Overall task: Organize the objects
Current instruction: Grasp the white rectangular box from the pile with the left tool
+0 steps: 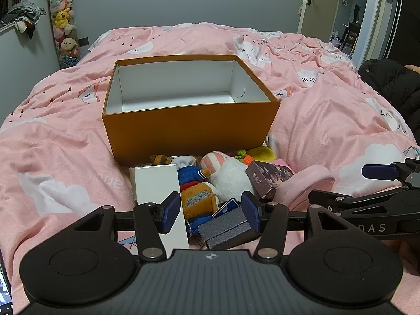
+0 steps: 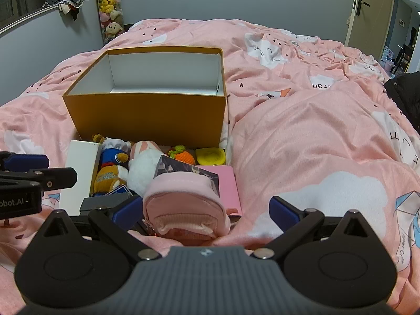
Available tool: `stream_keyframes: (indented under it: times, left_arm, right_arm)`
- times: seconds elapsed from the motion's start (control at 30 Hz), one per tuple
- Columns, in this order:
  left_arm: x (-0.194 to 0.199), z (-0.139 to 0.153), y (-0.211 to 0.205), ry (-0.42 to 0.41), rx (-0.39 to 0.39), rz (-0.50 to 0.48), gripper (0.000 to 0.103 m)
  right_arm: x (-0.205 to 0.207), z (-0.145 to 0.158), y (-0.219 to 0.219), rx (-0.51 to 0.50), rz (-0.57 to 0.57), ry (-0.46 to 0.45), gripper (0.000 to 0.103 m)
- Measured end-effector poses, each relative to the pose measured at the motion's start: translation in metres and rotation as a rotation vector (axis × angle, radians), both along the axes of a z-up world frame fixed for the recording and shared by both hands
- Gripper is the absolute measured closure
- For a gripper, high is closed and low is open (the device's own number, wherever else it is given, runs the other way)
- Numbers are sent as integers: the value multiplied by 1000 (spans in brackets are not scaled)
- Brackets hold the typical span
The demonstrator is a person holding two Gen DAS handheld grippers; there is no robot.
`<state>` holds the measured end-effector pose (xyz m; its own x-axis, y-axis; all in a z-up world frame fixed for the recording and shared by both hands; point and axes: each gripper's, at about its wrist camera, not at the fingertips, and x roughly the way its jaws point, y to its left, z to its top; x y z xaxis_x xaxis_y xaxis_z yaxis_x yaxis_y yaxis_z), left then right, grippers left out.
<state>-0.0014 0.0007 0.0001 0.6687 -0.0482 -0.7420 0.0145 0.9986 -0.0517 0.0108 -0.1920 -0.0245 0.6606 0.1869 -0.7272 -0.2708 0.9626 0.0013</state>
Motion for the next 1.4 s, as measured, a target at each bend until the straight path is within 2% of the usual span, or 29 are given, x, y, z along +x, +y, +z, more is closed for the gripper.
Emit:
stream_keyframes:
  times: [0.63, 0.7, 0.77, 0.8, 0.9, 1.0, 1.2, 1.37, 1.4]
  left_arm:
    - [-1, -3, 8, 15, -6, 10, 40]
    - [-2, -1, 10, 12, -19, 18, 42]
    - [-1, 2, 15, 10, -27, 33, 45]
    - [-2, 3, 18, 7, -27, 44, 46]
    - [-1, 6, 27, 1, -23, 68, 47]
    - [5, 4, 40, 19, -44, 89, 47]
    - [18, -15, 70, 64, -51, 137, 46]
    - [30, -46, 84, 124, -119, 143, 40]
    - [33, -52, 86, 147, -131, 145, 39]
  right_arm:
    - [-1, -1, 0, 1, -3, 2, 2]
    - [-1, 0, 0, 6, -3, -3, 5]
    - [-1, 3, 0, 8, 4, -11, 15]
    - [0, 5, 2, 8, 13, -16, 16]
    - [4, 11, 10, -7, 64, -35, 18]
    - [11, 17, 25, -18, 141, -42, 30]
    - [37, 9, 68, 29, 309, 67, 55]
    - [53, -10, 104, 19, 402, 130, 76]
    - [56, -13, 109, 19, 405, 138, 76]
